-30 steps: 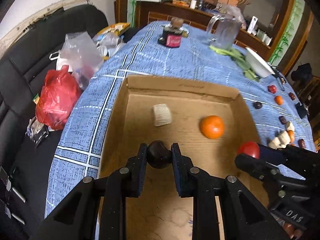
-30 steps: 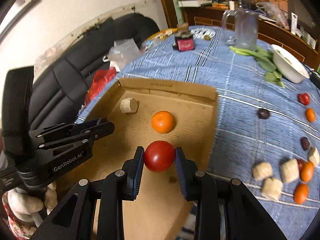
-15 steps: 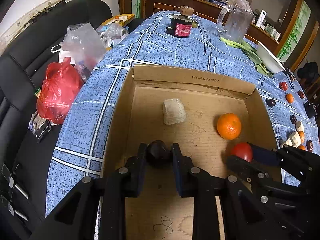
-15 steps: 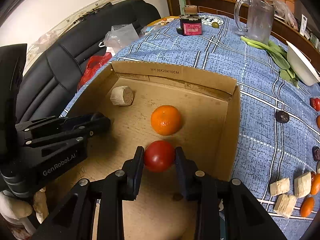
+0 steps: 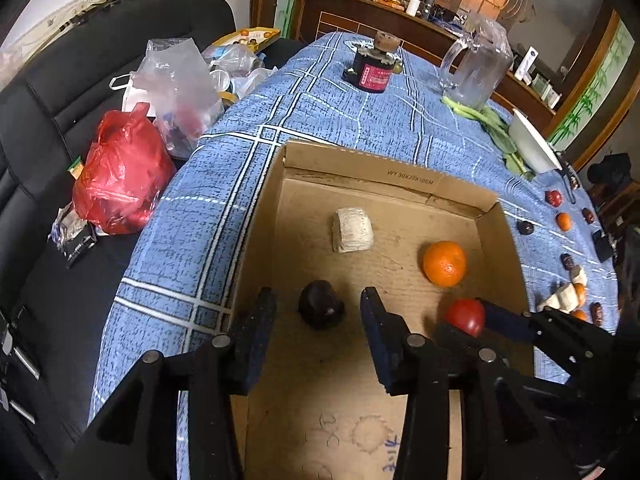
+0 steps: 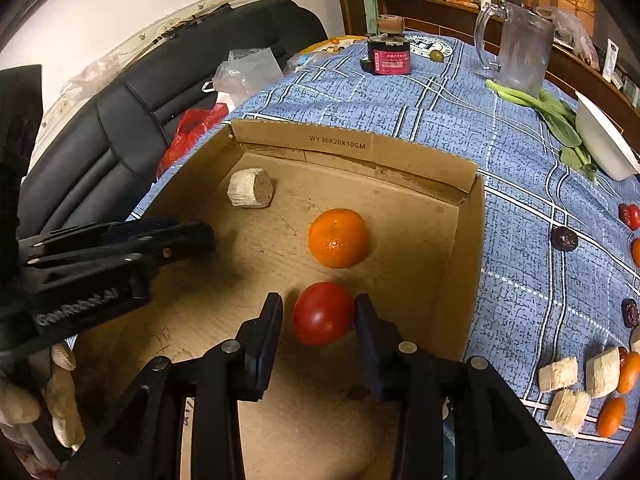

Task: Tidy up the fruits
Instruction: 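Carry the dark fruit and tomato into the cardboard box and open both tools, then withdraw both open tools from the box toward the remaining fruit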

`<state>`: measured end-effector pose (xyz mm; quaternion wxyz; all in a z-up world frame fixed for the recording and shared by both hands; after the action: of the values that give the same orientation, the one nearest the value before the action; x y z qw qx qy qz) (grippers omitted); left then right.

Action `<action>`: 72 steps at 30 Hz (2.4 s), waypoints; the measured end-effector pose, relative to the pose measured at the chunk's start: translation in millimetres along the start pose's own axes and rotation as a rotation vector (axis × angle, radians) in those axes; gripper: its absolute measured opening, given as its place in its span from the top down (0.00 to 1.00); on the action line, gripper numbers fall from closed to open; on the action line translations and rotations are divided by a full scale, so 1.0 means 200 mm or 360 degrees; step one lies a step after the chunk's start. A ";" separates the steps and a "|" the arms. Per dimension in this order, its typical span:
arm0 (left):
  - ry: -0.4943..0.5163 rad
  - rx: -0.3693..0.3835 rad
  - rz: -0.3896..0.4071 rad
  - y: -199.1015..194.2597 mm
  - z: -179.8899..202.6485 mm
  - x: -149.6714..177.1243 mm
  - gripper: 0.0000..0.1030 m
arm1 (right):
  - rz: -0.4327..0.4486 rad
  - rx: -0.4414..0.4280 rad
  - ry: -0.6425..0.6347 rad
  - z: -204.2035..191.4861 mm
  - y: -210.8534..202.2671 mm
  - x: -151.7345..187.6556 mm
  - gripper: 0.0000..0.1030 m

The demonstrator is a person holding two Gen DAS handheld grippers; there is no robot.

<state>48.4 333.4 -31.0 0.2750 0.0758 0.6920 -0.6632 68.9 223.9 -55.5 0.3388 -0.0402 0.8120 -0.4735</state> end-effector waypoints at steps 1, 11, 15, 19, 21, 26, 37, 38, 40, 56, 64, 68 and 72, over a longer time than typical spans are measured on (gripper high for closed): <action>-0.0011 0.0009 0.0007 -0.02 -0.01 0.00 0.54 | 0.0004 -0.0004 0.0004 0.00 -0.01 0.00 0.59; -0.0142 0.0070 0.0174 -0.31 -0.09 0.01 0.43 | 0.0135 -0.0065 0.0078 0.01 -0.21 0.02 0.57; -0.0187 0.0071 0.0242 -0.41 -0.13 0.04 0.39 | 0.0227 -0.0079 0.0116 0.02 -0.35 0.05 0.48; -0.0174 0.0092 0.0267 -0.48 -0.08 0.13 0.38 | 0.0282 -0.0086 0.0157 0.04 -0.45 0.13 0.48; -0.0156 0.0109 0.0274 -0.50 -0.04 0.17 0.38 | 0.0310 -0.0082 0.0177 0.06 -0.50 0.17 0.48; -0.0115 0.0144 0.0306 -0.56 0.10 0.29 0.38 | 0.0412 -0.0084 0.0264 0.11 -0.64 0.31 0.48; 0.0132 -0.0003 0.0421 -0.61 0.43 0.51 0.38 | 0.0578 0.0001 0.0415 0.22 -0.85 0.57 0.45; 0.0162 -0.0028 0.0438 -0.62 0.46 0.53 0.38 | 0.0584 0.0022 0.0415 0.24 -0.86 0.58 0.44; 0.0219 -0.0078 0.0470 -0.62 0.50 0.55 0.38 | 0.0594 0.0056 0.0426 0.27 -0.88 0.62 0.44; 0.0372 -0.0184 0.0555 -0.64 0.64 0.62 0.37 | 0.0616 0.0091 0.0572 0.43 -0.92 0.77 0.45; 0.0393 -0.0179 0.0512 -0.58 0.68 0.63 0.37 | 0.0605 0.0073 0.0606 0.48 -0.89 0.80 0.44; 0.0412 -0.0159 0.0467 -0.53 0.72 0.62 0.36 | 0.0596 0.0071 0.0641 0.55 -0.89 0.82 0.43; 0.0414 -0.0140 0.0433 -0.49 0.76 0.60 0.36 | 0.0596 0.0099 0.0678 0.64 -0.92 0.83 0.43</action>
<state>-56.5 145.5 1.6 0.2732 0.2416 0.7334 -0.5736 -30.1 -36.1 -36.5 0.2432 0.2215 0.8432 -0.4252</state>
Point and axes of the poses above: each gripper's, at about its wrist camera, not at the fingertips, and y roughly the way its jaws point, z to its right, x to its underside, the point moved 9 cm from there along y, roughly the way its jaws point, and after that the axes turned 10 degrees about -x, right-handed, at the moved point
